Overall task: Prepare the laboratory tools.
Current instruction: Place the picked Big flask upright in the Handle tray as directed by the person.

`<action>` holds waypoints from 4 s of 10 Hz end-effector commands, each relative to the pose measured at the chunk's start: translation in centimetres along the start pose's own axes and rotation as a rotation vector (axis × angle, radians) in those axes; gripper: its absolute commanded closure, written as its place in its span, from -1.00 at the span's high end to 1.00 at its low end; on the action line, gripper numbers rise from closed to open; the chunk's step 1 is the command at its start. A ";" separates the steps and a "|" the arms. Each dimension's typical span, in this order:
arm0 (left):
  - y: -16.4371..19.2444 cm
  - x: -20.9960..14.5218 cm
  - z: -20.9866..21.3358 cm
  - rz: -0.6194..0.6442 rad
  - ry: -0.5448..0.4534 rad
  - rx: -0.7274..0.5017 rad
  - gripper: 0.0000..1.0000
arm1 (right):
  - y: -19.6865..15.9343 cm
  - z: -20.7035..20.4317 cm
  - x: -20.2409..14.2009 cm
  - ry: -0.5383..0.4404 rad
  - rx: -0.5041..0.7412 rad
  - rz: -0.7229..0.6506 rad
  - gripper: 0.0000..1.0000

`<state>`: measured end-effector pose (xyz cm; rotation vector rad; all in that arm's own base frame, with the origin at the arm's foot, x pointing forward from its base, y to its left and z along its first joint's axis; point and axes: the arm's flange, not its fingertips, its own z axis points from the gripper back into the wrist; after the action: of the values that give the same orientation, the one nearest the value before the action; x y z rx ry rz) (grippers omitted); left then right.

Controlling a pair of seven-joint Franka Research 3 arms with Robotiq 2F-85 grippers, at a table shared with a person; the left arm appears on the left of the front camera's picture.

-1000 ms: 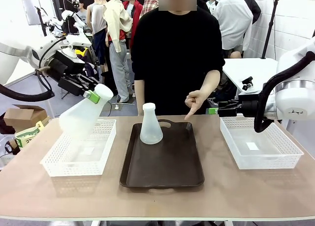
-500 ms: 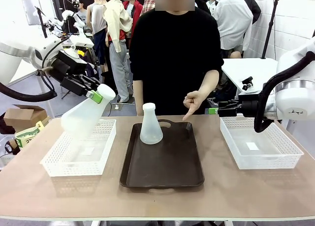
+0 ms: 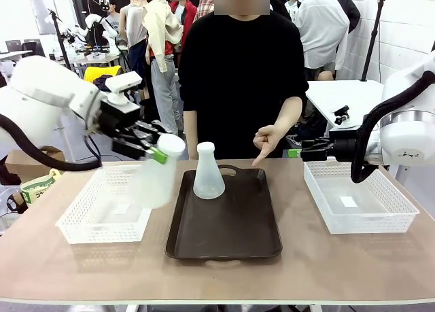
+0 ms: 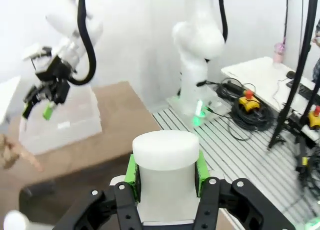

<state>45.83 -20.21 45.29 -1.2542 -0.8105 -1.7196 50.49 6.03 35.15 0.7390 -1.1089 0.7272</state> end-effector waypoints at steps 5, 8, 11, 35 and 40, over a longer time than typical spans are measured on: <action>4.4 -5.4 -5.2 -0.141 -0.225 0.023 -1.00 | 0.1 0.0 -0.1 0.002 -0.001 -0.002 1.00; 3.8 -6.3 -5.6 -0.128 -0.222 0.039 -1.00 | 0.1 0.0 -0.1 0.002 -0.001 -0.002 1.00; 3.8 -6.4 -5.4 -0.124 -0.233 0.034 -1.00 | 0.1 0.0 -0.1 0.002 -0.001 -0.002 1.00; 8.5 -15.5 -8.1 0.099 -0.338 0.166 1.00 | 0.1 0.0 -0.1 0.002 -0.001 -0.002 1.00; 8.1 -15.4 -8.6 0.007 -0.311 0.175 1.00 | 0.1 0.0 -0.1 0.002 -0.001 -0.002 1.00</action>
<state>51.80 -27.25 28.12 -1.4252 -1.0931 -1.4168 50.49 6.02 35.16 0.7389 -1.1092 0.7273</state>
